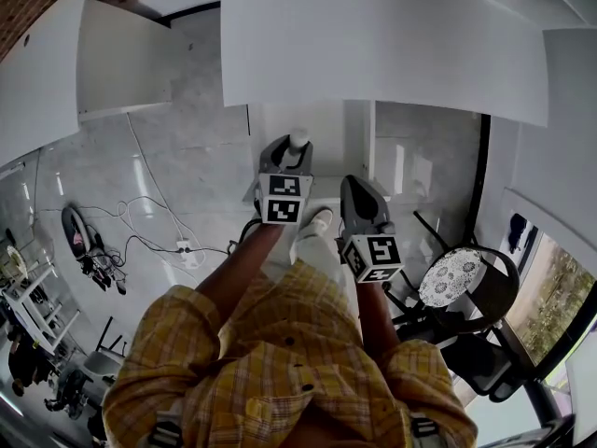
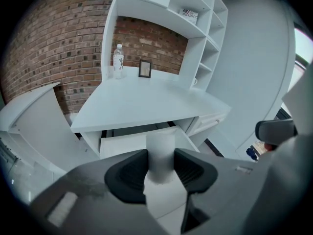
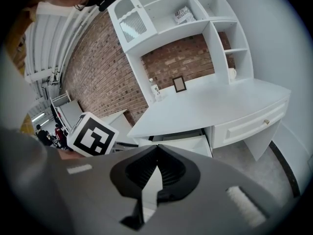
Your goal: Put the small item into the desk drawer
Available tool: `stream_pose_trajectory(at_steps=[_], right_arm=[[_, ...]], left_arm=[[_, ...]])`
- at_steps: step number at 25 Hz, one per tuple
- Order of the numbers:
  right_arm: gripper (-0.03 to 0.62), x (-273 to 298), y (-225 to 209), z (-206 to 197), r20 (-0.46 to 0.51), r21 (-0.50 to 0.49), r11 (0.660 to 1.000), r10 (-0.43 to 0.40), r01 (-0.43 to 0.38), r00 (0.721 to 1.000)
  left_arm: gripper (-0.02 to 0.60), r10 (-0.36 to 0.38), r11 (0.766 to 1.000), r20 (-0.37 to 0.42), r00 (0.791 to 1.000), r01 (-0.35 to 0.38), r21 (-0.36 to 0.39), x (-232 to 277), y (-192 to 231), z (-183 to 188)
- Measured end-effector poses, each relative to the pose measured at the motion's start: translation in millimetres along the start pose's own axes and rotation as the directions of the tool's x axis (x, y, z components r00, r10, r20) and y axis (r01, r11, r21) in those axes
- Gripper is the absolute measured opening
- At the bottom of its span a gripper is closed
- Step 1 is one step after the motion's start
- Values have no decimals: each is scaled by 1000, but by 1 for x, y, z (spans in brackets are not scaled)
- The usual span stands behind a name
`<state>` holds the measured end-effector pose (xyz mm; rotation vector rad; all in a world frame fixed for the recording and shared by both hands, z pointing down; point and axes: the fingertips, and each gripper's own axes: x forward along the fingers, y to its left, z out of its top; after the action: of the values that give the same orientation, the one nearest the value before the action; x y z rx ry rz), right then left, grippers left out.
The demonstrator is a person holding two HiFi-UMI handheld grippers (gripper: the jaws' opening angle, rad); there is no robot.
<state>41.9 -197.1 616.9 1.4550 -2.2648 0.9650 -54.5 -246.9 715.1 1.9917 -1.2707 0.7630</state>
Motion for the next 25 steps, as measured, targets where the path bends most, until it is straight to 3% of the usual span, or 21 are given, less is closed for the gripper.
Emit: stream_pose_trajectory(at_steps=[11,25], right_arm=[[-2,3,-11,-11,-24,12,1000,-19,20,1000],[-2,5,-10,-20,-50,5,1000,-27,27,998]], left_arm=[[175,20,995,-125,992,-32,-93,45,13,-35],[175,26,973,-233,972,-78,-219,82,36,-66]])
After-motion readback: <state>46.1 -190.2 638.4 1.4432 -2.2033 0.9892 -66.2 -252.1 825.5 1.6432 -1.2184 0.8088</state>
